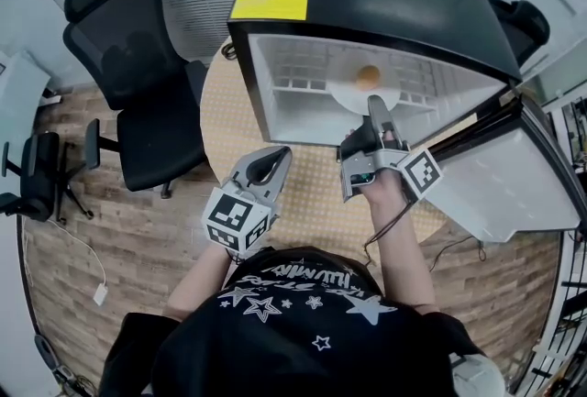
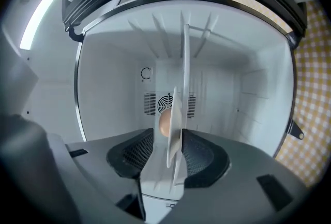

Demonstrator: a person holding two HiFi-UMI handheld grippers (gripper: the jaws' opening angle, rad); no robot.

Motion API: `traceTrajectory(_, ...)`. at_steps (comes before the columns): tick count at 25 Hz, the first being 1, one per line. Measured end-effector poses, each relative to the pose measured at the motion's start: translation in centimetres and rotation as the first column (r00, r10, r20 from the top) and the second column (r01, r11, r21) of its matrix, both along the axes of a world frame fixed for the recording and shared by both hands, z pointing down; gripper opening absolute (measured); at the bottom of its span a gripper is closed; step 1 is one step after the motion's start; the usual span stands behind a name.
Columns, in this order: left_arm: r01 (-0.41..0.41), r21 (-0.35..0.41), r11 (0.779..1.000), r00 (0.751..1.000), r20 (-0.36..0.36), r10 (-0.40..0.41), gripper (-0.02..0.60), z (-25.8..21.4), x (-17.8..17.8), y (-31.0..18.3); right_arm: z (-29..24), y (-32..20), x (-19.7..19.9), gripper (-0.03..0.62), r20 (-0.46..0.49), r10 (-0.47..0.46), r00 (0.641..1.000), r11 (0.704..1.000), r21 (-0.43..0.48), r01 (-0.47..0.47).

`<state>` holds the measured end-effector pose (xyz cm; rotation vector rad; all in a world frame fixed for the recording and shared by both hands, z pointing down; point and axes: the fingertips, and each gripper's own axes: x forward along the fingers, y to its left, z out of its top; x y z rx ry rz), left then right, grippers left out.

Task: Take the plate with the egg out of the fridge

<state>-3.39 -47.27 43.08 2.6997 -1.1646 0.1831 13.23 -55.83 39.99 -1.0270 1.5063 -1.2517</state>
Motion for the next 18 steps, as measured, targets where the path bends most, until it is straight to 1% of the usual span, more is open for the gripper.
traceTrajectory(2, 0.009, 0.002, 1.000, 1.000, 0.003, -0.009, 0.006, 0.0, -0.5, -0.1, 0.3, -0.4, -0.1, 0.156, -0.022, -0.003, 1.000, 1.000, -0.013, 0.002)
traceTrajectory(4, 0.019, 0.009, 1.000, 1.000, 0.001, -0.019, 0.006, -0.3, -1.1, -0.2, 0.8, -0.5, -0.3, 0.093, -0.045, -0.010, 0.999, 1.000, -0.027, 0.009)
traceTrajectory(5, 0.022, 0.012, 1.000, 1.000, 0.000, -0.022, 0.006, -0.4, -1.3, -0.2, 0.9, -0.4, -0.5, 0.083, -0.048, -0.012, 0.999, 1.000, -0.029, 0.011)
traceTrajectory(9, 0.024, 0.022, 0.999, 1.000, -0.003, -0.024, 0.008, -0.7, -1.9, -0.1, 0.8, 0.0, -0.5, 0.076, 0.007, 0.002, 1.000, 1.000, -0.023, -0.002)
traceTrajectory(14, 0.001, 0.024, 1.000, 1.000, -0.003, 0.000, 0.006, -0.8, -2.3, 0.6, 0.2, 1.6, -0.4, 0.075, 0.021, 0.026, 0.999, 1.000, -0.016, -0.026)
traceTrajectory(18, -0.037, 0.029, 0.999, 0.999, -0.004, 0.037, 0.006, -1.0, -2.3, 1.9, -0.2, 3.9, -0.3, 0.075, 0.029, 0.054, 0.998, 0.999, -0.005, -0.054)
